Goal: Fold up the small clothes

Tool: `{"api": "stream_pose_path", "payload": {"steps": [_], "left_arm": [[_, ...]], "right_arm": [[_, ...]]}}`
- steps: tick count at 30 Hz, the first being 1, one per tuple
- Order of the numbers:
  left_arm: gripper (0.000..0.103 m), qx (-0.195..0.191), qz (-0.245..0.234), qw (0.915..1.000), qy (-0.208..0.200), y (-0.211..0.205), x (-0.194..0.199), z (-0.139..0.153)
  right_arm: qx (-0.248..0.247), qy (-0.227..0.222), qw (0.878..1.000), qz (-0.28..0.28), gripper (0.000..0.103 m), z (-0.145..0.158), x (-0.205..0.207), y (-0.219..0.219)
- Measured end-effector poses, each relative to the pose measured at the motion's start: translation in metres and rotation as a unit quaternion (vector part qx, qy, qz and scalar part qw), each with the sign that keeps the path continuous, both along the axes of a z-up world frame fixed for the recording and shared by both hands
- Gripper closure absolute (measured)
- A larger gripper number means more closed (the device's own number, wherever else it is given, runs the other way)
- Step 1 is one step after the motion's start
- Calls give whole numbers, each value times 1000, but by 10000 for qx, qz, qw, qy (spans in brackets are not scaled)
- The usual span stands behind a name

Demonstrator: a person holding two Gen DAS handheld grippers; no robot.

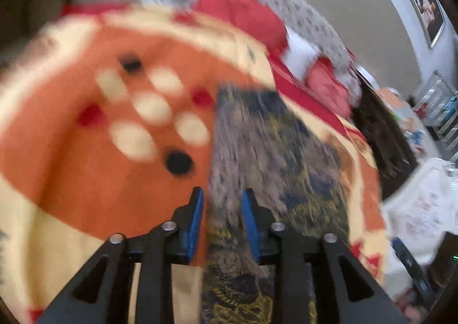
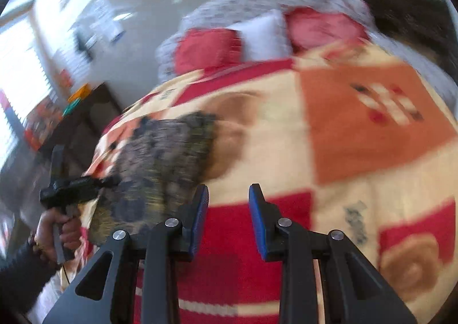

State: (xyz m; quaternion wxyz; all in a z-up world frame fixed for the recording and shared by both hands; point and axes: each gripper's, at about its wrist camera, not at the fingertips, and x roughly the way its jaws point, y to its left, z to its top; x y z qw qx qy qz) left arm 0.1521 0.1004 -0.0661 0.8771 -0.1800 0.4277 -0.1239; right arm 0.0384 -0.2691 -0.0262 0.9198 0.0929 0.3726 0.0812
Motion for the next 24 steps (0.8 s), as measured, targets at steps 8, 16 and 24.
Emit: {"api": "stream_pose_path", "payload": {"steps": [8, 16, 24], "left_arm": [[65, 694, -543, 9952, -430, -56, -31, -8], [61, 956, -488, 9920, -661, -69, -46, -40], [58, 922, -544, 9921, -659, -69, -43, -40]], "right_arm": [[-924, 807, 9862, 1110, 74, -41, 28, 118], [-756, 890, 9918, 514, 83, -49, 20, 97], [-958, 865, 9886, 780, 83, -53, 96, 122]]}}
